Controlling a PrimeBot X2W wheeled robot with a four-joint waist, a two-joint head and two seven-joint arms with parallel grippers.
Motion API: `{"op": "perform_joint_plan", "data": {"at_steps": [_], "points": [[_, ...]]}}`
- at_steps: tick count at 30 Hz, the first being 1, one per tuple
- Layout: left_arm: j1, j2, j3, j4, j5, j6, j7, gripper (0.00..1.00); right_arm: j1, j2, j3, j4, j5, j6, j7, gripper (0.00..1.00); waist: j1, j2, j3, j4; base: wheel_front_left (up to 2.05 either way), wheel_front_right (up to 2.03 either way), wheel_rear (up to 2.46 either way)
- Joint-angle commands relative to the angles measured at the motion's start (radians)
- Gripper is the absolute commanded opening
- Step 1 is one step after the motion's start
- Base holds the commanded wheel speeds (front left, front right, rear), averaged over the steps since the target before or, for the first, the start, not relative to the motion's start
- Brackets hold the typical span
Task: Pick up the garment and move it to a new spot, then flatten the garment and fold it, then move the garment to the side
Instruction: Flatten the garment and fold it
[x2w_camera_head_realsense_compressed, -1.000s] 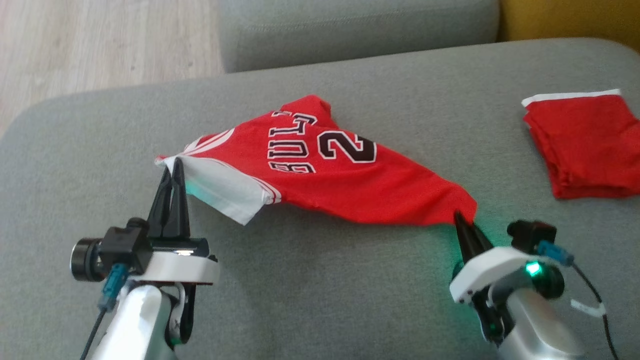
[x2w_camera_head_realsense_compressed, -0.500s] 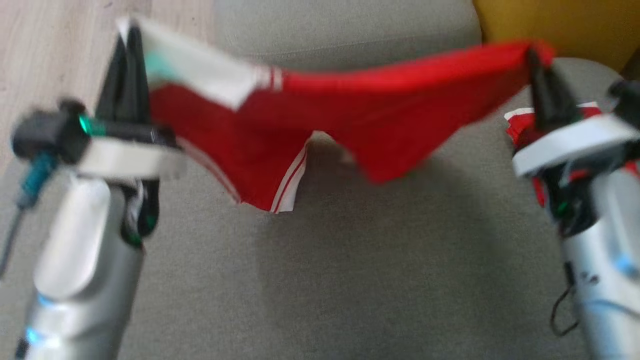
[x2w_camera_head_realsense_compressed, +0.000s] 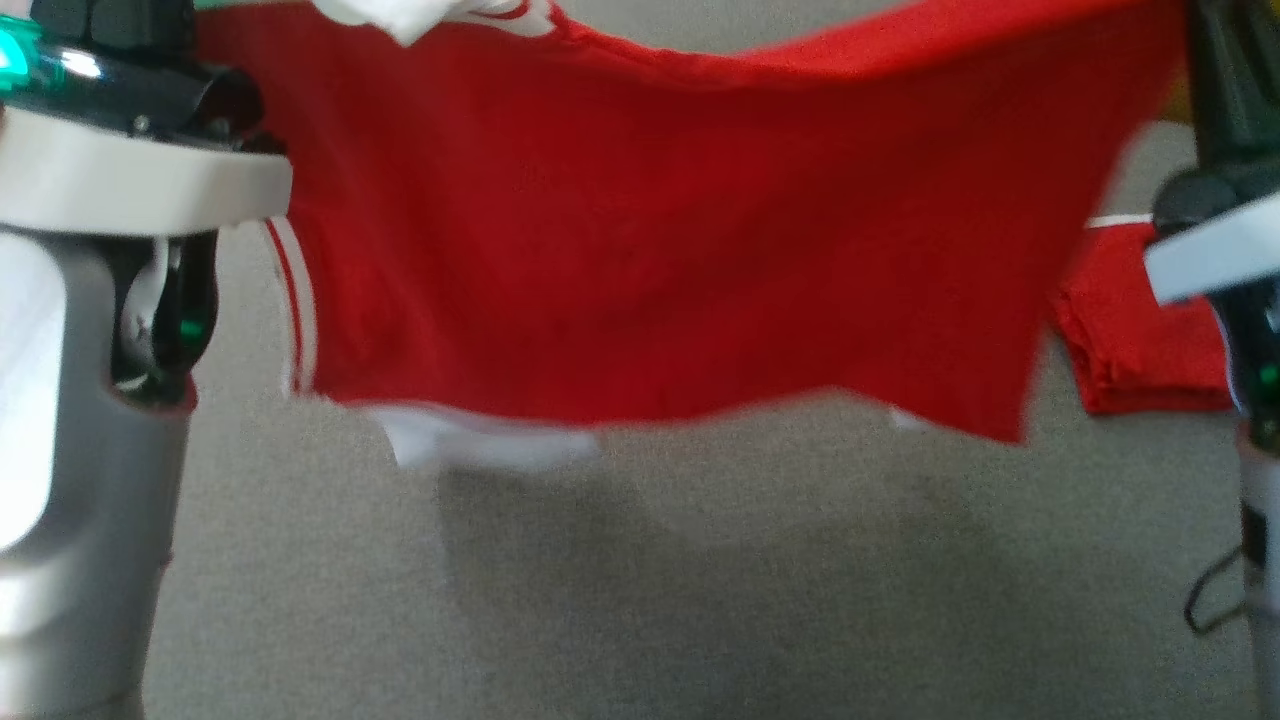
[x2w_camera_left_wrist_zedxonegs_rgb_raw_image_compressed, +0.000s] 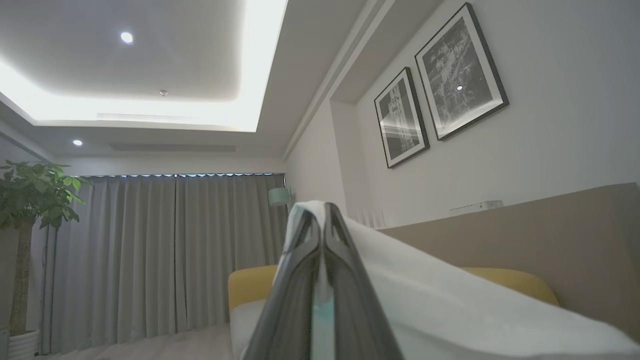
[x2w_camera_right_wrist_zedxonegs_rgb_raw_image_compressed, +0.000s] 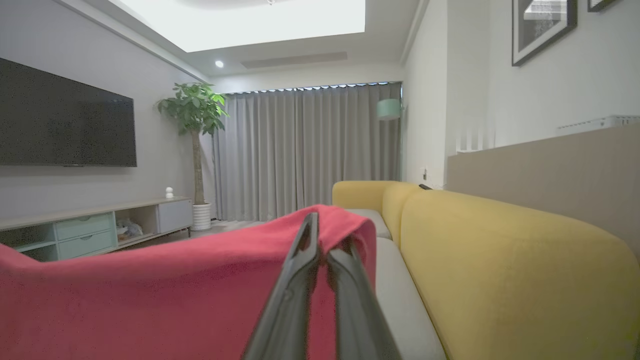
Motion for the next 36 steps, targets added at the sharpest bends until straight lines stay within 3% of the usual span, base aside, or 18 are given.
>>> {"op": "perform_joint_plan", "data": {"at_steps": [1,6,10,14,19,25,28,36], "points": [[-0.022,0.044,0.043,-0.04,-0.005,0.011,0.017,0.0,-0.001,0.005,0.002,-0.048,0.002,-0.002,0.019,0.0,0.0,0.0,0.017,-0.002,0.0,0.0,0.0],[-0.029,0.059,0.047,-0.08,-0.012,0.025,0.068,0.0,0.022,0.012,-0.02,-0.122,-0.012,-0.002,0.095,0.0,0.0,0.0,0.119,-0.008,0.0,0.0,0.0],[-0.126,0.094,0.051,-0.015,-0.008,-0.001,0.099,0.0,-0.09,0.0,0.033,-0.062,-0.015,-0.002,0.113,0.0,0.0,0.0,0.243,-0.043,0.0,0.0,0.0],[-0.311,0.126,0.041,0.14,0.027,-0.038,0.097,0.0,-0.3,-0.021,0.109,0.133,-0.017,-0.002,0.068,0.0,0.0,0.0,0.368,-0.065,0.0,0.0,0.0],[-0.636,0.125,0.006,0.42,0.111,-0.063,0.01,0.0,-0.64,-0.016,0.199,0.464,-0.04,-0.002,-0.081,0.0,0.0,0.0,0.493,-0.075,0.0,0.0,0.0],[-0.958,0.07,0.002,0.699,0.174,-0.024,-0.195,0.0,-0.955,0.029,0.184,0.799,-0.124,-0.002,-0.332,0.0,0.0,0.0,0.545,-0.06,0.0,0.0,0.0],[-1.034,0.04,-0.008,0.809,0.175,-0.043,-0.27,0.0,-1.021,0.046,0.167,0.914,-0.143,-0.002,-0.435,0.0,0.0,0.0,0.542,-0.044,0.0,0.0,0.0],[-0.972,-0.005,-0.054,0.908,0.189,-0.09,-0.308,0.0,-0.965,0.059,0.227,1.111,-0.114,-0.002,-0.491,0.0,0.0,0.0,0.525,-0.007,0.0,0.0,0.0]]}}
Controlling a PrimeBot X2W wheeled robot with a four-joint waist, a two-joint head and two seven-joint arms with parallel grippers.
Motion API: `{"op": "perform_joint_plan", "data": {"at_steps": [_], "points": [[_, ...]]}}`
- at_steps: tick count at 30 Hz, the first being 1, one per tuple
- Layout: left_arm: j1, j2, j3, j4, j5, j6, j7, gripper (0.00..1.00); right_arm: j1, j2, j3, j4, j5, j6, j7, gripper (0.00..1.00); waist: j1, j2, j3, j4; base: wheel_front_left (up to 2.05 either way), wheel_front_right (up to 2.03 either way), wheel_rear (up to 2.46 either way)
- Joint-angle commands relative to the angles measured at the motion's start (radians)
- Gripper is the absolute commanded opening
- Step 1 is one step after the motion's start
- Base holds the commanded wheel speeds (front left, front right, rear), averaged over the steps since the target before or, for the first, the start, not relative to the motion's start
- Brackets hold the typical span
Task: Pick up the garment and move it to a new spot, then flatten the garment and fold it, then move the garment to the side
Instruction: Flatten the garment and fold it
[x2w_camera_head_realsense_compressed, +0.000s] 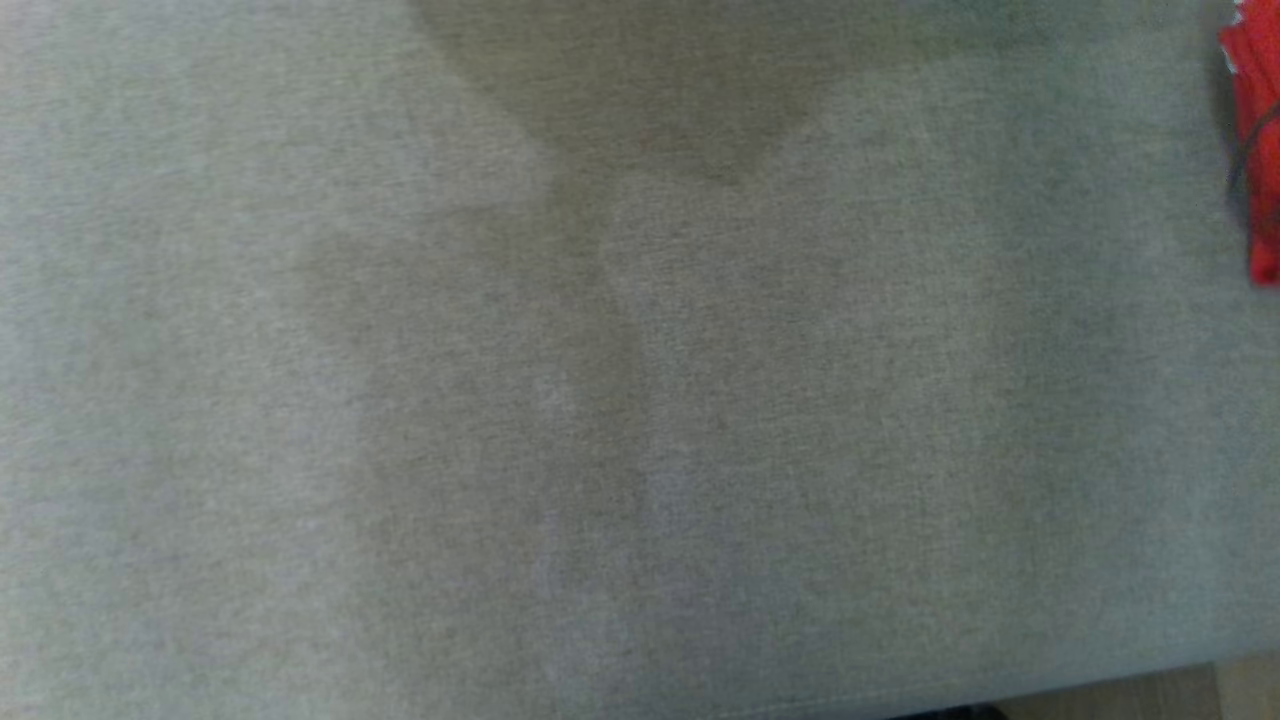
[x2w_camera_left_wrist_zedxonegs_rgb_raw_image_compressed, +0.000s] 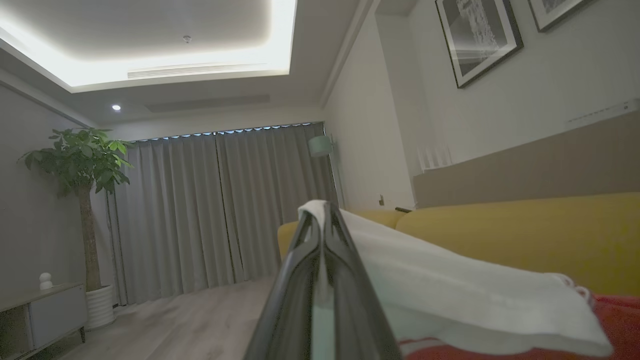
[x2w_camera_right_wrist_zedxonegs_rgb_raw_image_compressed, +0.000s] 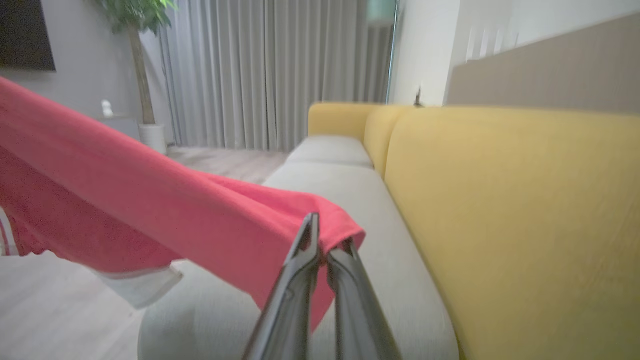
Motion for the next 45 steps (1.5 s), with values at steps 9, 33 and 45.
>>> {"op": "perform_joint_plan", "data": {"at_steps": [9,33,45], "points": [[0.422,0.053,-0.105,-0.082,0.063,-0.028,-0.003,0.0,0.228,-0.012,0.172,0.159,0.054,-0.002,0.092,0.0,0.0001,0.0,-0.079,0.058,0.0,0.0,0.0],[1.196,0.421,-0.468,-0.555,-0.271,-0.041,0.292,0.0,0.687,-0.328,0.664,-0.157,0.53,-0.002,0.46,0.0,0.0001,0.0,-0.475,0.096,0.0,0.0,0.0],[1.411,0.576,-0.459,-0.894,-0.407,0.034,0.473,0.0,0.834,-0.486,0.74,-0.409,0.714,-0.002,0.586,0.0,0.0001,0.0,-0.538,0.077,0.0,0.0,0.0]]}}
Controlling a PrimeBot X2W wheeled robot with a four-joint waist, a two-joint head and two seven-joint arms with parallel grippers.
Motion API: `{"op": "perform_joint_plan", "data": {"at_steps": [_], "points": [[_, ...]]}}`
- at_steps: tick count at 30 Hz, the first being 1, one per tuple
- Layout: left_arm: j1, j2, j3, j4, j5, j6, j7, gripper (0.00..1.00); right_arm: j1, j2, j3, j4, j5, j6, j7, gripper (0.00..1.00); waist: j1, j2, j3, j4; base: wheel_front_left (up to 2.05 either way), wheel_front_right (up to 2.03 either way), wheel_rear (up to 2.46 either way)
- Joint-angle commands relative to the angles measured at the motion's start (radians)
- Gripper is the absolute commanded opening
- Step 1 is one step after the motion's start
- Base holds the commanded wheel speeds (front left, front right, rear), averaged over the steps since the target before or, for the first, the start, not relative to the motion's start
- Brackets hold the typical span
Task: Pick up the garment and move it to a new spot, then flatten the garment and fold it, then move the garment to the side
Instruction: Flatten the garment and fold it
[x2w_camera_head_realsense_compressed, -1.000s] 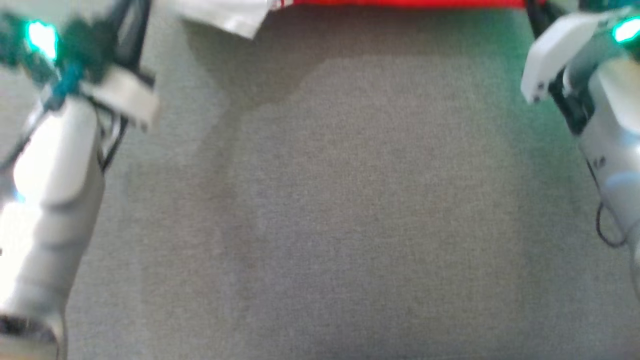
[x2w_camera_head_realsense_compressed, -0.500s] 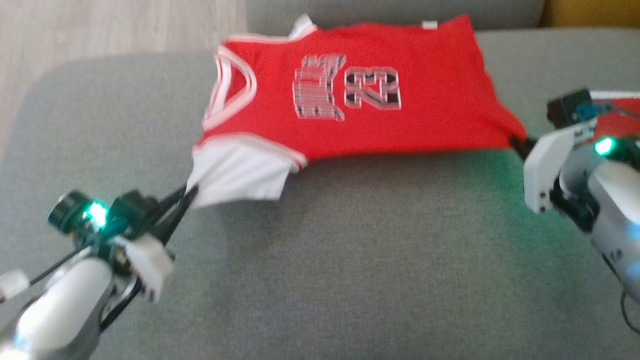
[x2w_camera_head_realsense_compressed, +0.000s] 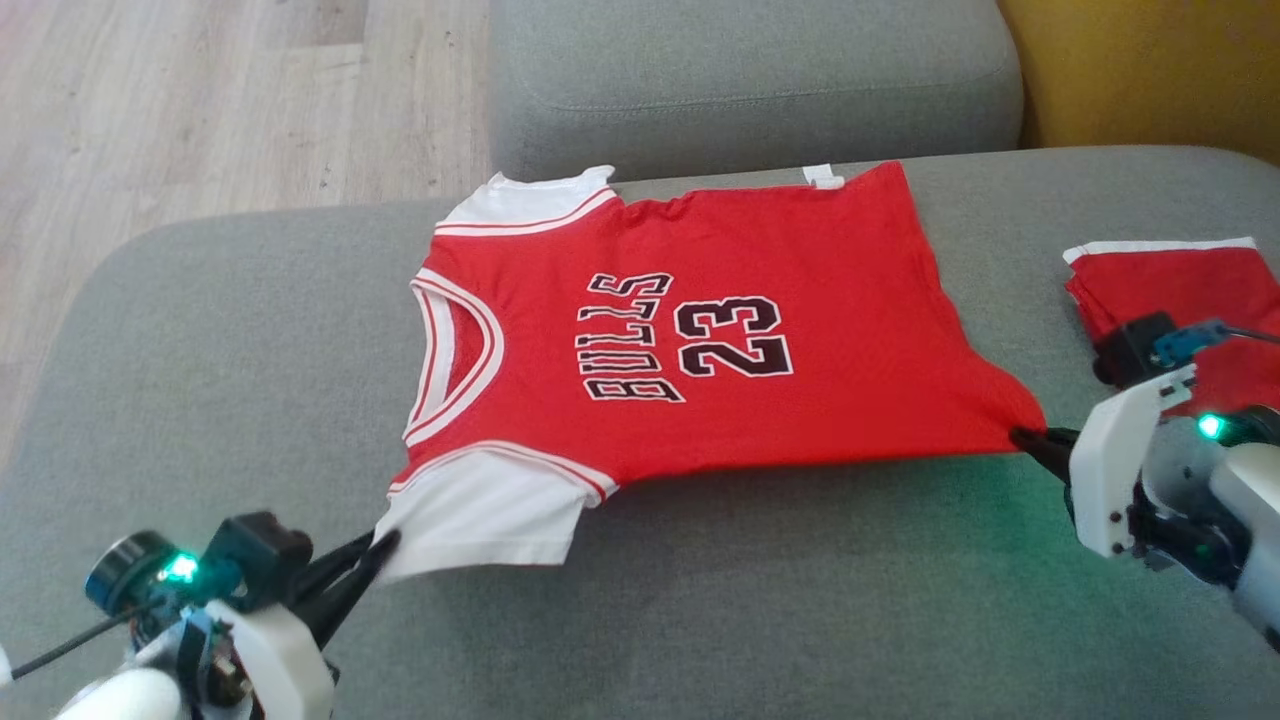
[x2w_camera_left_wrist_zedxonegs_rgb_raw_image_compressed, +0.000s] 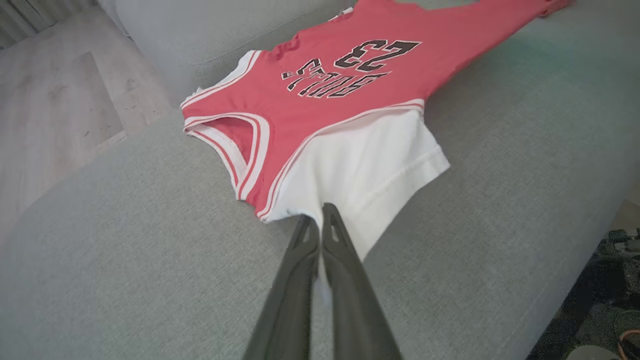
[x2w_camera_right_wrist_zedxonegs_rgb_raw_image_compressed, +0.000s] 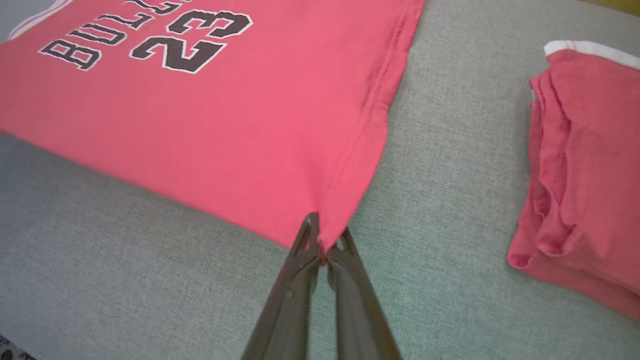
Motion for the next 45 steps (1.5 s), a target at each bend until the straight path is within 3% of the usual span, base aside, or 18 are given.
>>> {"op": "perform_joint_plan", "data": {"at_steps": [1,5,11,27,43,44,45], "points": [[-0.058,0.056,0.059,-0.045,-0.004,0.016,0.004,0.0,-0.004,-0.049,-0.011,-0.039,0.013,-0.002,-0.005,0.0,0.0002,-0.0001,0.003,-0.001,0.0,0.0,0.0],[-0.086,0.054,0.068,-0.078,0.01,0.033,0.013,0.0,0.01,-0.073,-0.045,-0.099,0.03,-0.002,-0.013,0.0,0.0002,-0.0001,0.022,-0.005,0.0,0.0,0.0],[-0.177,0.017,0.08,-0.046,0.025,0.031,0.03,0.0,-0.019,-0.05,-0.085,-0.104,0.005,-0.002,-0.003,0.0,0.0002,-0.0001,0.076,-0.01,0.0,0.0,0.0],[-0.497,-0.082,0.039,0.237,0.107,-0.041,0.093,0.0,-0.176,0.077,-0.145,0.023,-0.079,-0.002,0.008,0.0,0.0002,-0.0001,0.223,-0.032,0.0,0.0,0.0],[-0.684,-0.204,-0.047,0.495,0.16,-0.062,0.04,0.0,-0.29,0.156,-0.123,0.147,-0.12,-0.002,-0.054,0.0,0.0002,-0.0001,0.312,-0.031,0.0,0.0,0.0],[-0.69,-0.213,-0.044,0.511,0.159,-0.058,0.034,0.0,-0.297,0.157,-0.124,0.156,-0.128,-0.002,-0.073,0.8,0.0002,-0.0001,0.315,-0.03,0.0,0.0,0.0],[-0.695,-0.223,-0.039,0.528,0.157,-0.048,0.027,0.02,-0.303,0.16,-0.128,0.166,-0.131,-0.002,-0.092,1.0,0.0002,-0.0001,0.317,-0.029,0.0,0.0,0.0]]}}
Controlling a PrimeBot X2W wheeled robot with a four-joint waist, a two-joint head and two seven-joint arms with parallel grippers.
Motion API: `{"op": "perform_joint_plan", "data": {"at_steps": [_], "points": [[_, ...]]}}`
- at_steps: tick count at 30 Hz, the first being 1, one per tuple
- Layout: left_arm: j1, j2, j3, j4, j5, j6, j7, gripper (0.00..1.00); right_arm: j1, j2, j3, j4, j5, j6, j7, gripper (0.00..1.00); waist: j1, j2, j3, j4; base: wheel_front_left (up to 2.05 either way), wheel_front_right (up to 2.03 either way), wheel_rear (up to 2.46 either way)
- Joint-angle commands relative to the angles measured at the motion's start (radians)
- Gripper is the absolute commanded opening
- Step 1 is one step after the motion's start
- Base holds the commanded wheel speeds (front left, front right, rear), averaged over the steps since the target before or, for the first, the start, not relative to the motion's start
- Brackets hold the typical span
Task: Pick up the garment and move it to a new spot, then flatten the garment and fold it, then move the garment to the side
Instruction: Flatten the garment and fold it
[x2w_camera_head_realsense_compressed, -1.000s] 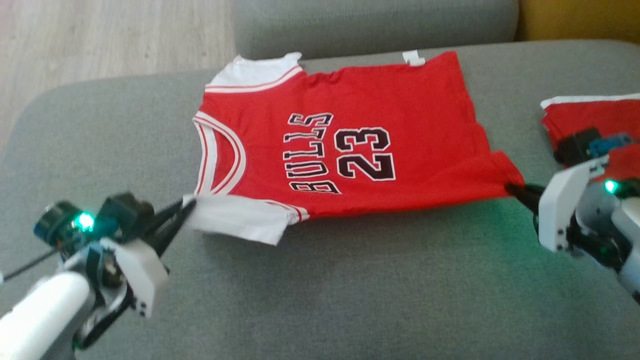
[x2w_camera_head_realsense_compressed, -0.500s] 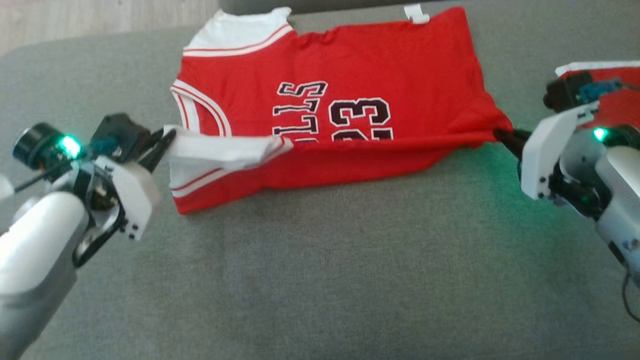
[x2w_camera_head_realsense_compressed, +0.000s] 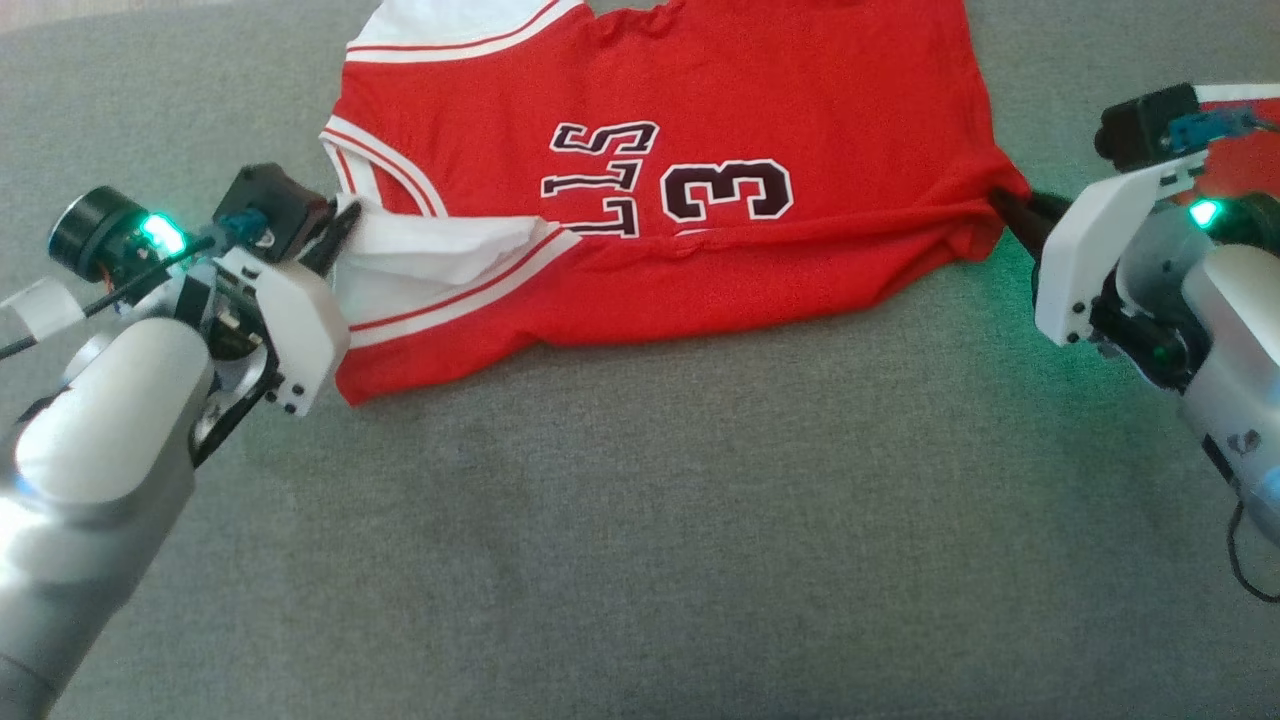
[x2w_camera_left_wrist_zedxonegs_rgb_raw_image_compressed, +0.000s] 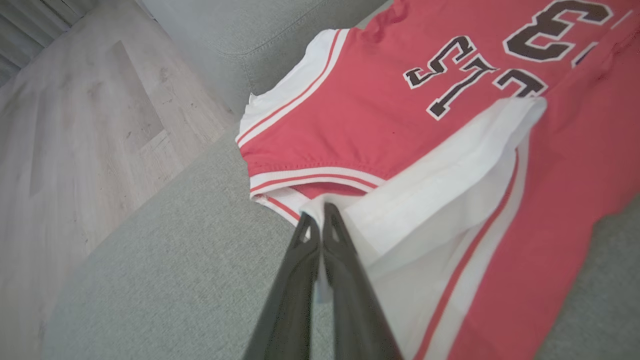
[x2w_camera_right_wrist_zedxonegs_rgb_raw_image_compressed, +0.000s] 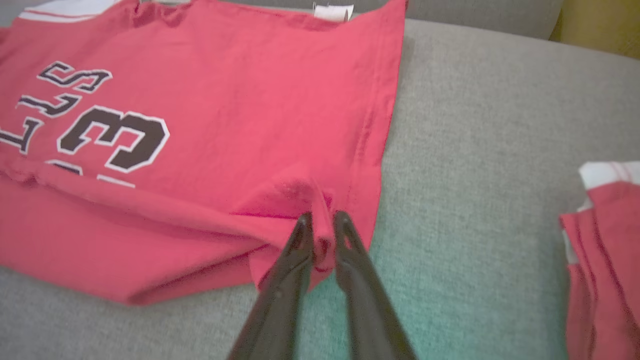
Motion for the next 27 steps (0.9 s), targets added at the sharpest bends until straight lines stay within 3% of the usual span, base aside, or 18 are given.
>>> {"op": "perform_joint_plan", "data": {"at_steps": [1,7,15,18,22,27], "points": [[-0.059,0.031,0.049,-0.009,0.004,0.015,-0.013,1.0,-0.022,-0.003,-0.006,-0.012,-0.002,-0.002,-0.018,1.0,-0.0001,0.0,0.002,0.002,0.0,0.0,0.0],[-0.087,-0.018,0.096,0.048,0.007,0.092,-0.155,1.0,-0.048,0.024,-0.059,0.048,0.001,-0.002,-0.163,1.0,-0.0001,0.0,-0.009,0.006,0.0,0.0,0.0],[-0.04,-0.121,0.235,0.025,-0.068,0.228,-0.457,1.0,-0.041,0.099,-0.211,0.06,0.01,-0.002,-0.505,1.0,-0.0001,0.0,-0.075,0.014,0.0,0.0,0.0],[0.018,-0.155,0.286,-0.024,-0.086,0.281,-0.499,1.0,0.0,0.125,-0.299,0.03,-0.009,-0.002,-0.531,1.0,-0.0001,0.0,-0.105,0.017,0.0,0.0,0.0],[0.131,-0.195,0.339,-0.132,-0.04,0.352,-0.509,1.0,0.133,0.168,-0.512,-0.111,-0.108,-0.002,-0.533,1.0,-0.0001,0.0,-0.132,0.021,0.0,0.0,0.0],[0.323,-0.255,0.394,-0.242,0.036,0.386,-0.509,1.0,0.398,0.28,-0.736,-0.299,-0.285,-0.002,-0.533,1.0,-0.0001,0.0,-0.161,0.028,0.0,0.0,0.0]]}}
